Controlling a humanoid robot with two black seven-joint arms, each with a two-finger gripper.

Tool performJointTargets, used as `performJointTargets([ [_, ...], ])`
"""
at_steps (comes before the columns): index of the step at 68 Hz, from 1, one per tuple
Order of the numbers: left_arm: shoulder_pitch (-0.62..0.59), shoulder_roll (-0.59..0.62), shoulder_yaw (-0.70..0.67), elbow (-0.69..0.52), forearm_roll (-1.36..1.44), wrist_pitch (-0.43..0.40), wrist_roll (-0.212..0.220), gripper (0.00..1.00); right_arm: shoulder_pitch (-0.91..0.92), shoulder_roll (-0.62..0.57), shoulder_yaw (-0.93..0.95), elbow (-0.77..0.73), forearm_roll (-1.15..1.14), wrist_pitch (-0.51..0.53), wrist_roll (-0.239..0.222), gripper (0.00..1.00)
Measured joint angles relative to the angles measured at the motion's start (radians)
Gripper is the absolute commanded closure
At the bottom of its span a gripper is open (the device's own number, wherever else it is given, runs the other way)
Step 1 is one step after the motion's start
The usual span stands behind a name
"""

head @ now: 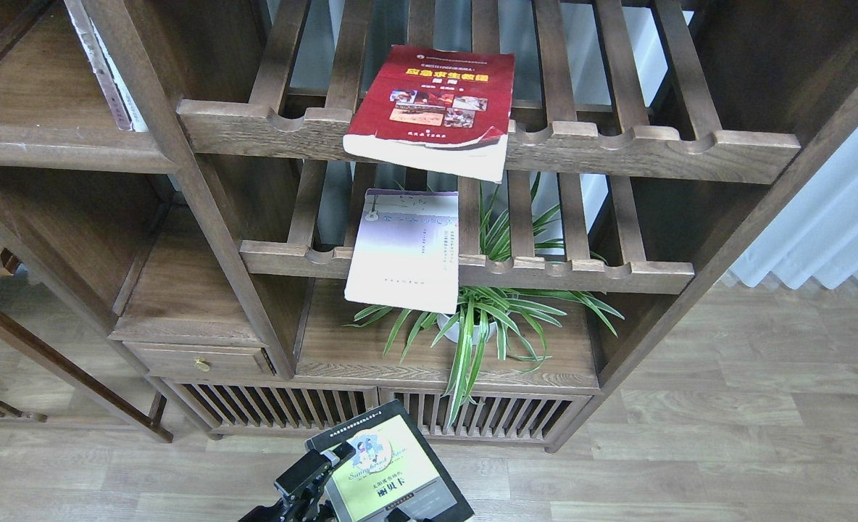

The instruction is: Organize books on shelf

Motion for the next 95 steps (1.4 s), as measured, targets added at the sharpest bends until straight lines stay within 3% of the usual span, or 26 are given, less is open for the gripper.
performJointTargets([
  [20,-0.006,0.008,0.020,0.001,-0.007,0.000,0.002,0.92,0.000,0.000,0.000,0.000,0.000,0.000,0.000,0.92],
  [29,-0.006,0.009,0.021,0.001,-0.009,0.000,0.002,0.93,0.000,0.000,0.000,-0.001,0.000,0.000,0.000,0.83],
  [32,-0.005,0.009,0.017,0.001,-0.010,0.000,0.002,0.93,0.000,0.000,0.000,-0.002,0.000,0.000,0.000,0.67],
  [37,-0.003,0.019,-0.006,-0.006,-0.020,0.000,0.000,0.93,0.005,0.000,0.000,-0.002,0.000,0.000,0.000,0.27],
  [45,0.004,0.053,-0.065,-0.022,-0.031,0.000,-0.003,0.93,0.019,0.005,0.021,0.007,0.003,0.001,0.002,0.01],
  [67,0.090,0.250,-0.223,-0.156,-0.042,0.000,0.002,0.93,0.088,0.001,0.104,0.003,0.011,0.000,0.013,0.01],
  [83,0.228,0.400,-0.441,-0.365,-0.041,0.000,0.007,0.93,0.107,0.000,0.111,-0.043,0.013,0.000,0.014,0.01],
  [95,0.286,0.467,-0.624,-0.400,-0.039,0.000,0.007,0.93,0.108,0.001,0.123,-0.052,0.013,0.000,0.012,0.01],
])
